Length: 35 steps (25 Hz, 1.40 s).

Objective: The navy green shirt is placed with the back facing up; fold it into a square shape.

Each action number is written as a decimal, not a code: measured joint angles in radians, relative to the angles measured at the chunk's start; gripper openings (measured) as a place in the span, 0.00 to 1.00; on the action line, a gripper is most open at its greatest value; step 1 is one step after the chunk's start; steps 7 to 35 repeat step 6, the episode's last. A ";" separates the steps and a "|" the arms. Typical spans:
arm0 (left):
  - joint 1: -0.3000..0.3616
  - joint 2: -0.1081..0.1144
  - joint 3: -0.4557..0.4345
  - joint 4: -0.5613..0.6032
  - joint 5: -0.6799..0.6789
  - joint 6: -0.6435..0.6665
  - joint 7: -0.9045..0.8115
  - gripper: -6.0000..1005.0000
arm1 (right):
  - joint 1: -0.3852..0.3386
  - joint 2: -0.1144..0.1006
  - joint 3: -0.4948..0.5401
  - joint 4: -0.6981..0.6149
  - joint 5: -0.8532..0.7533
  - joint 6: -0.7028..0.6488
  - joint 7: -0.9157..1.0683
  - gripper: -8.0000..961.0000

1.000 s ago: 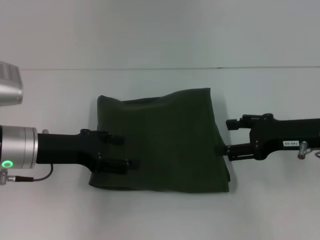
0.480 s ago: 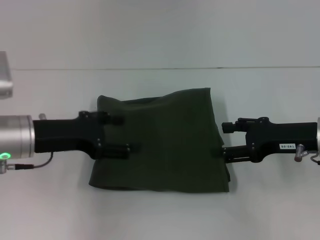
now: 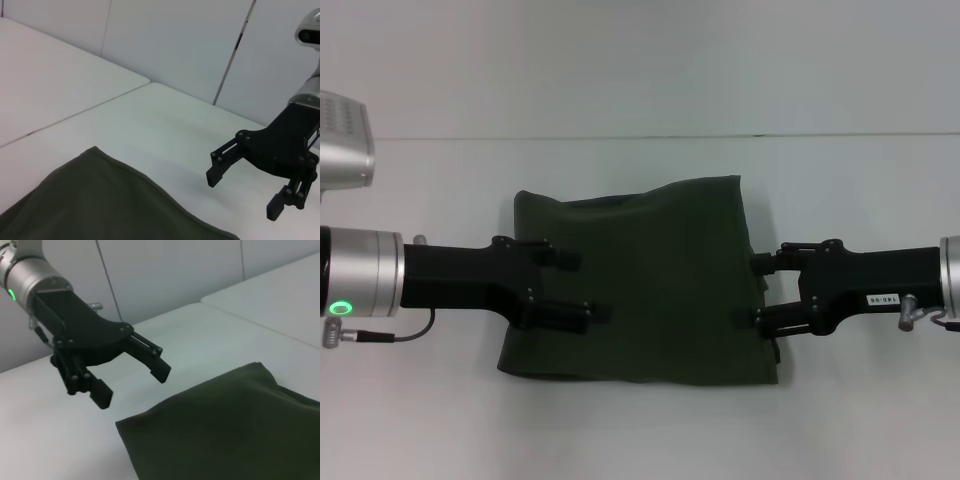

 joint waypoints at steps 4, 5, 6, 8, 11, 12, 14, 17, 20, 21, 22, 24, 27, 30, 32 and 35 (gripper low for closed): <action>0.002 0.000 0.003 0.002 0.004 0.006 0.000 0.93 | -0.005 0.000 0.004 -0.005 0.001 -0.004 -0.009 0.93; 0.002 0.000 0.002 0.003 0.005 0.007 0.000 0.93 | -0.006 -0.001 0.007 -0.005 0.002 -0.005 -0.010 0.93; 0.003 0.000 0.002 0.003 0.005 0.007 0.000 0.93 | -0.006 -0.001 0.008 -0.006 0.003 -0.006 -0.010 0.93; 0.003 0.000 0.002 0.003 0.005 0.007 0.000 0.93 | -0.006 -0.001 0.008 -0.006 0.003 -0.006 -0.010 0.93; 0.003 0.000 0.002 0.003 0.005 0.007 0.000 0.93 | -0.006 -0.001 0.008 -0.006 0.003 -0.006 -0.010 0.93; 0.003 0.000 0.002 0.003 0.005 0.007 0.000 0.93 | -0.006 -0.001 0.008 -0.006 0.003 -0.006 -0.010 0.93; 0.003 0.000 0.002 0.003 0.005 0.007 0.000 0.93 | -0.006 -0.001 0.008 -0.006 0.003 -0.006 -0.010 0.93; 0.003 0.000 0.002 0.003 0.005 0.007 0.000 0.93 | -0.006 -0.001 0.008 -0.006 0.003 -0.006 -0.010 0.93; 0.003 0.000 0.002 0.003 0.005 0.007 0.000 0.93 | -0.006 -0.001 0.008 -0.006 0.003 -0.006 -0.010 0.93; 0.003 0.000 0.002 0.003 0.005 0.007 0.000 0.93 | -0.006 -0.001 0.008 -0.006 0.003 -0.006 -0.010 0.93; 0.003 0.000 0.002 0.003 0.005 0.007 0.000 0.93 | -0.006 -0.001 0.008 -0.006 0.003 -0.006 -0.010 0.93; 0.003 0.000 0.002 0.003 0.005 0.007 0.000 0.93 | -0.006 -0.001 0.008 -0.006 0.003 -0.006 -0.010 0.93; 0.003 0.000 0.002 0.003 0.005 0.007 0.000 0.93 | -0.006 -0.001 0.008 -0.006 0.003 -0.006 -0.010 0.93; 0.003 0.000 0.002 0.003 0.005 0.007 0.000 0.93 | -0.006 -0.001 0.008 -0.006 0.003 -0.006 -0.010 0.93; 0.003 0.000 0.002 0.003 0.005 0.007 0.000 0.93 | -0.006 -0.001 0.008 -0.006 0.003 -0.006 -0.010 0.93; 0.003 0.000 0.002 0.003 0.005 0.007 0.000 0.93 | -0.006 -0.001 0.008 -0.006 0.003 -0.006 -0.010 0.93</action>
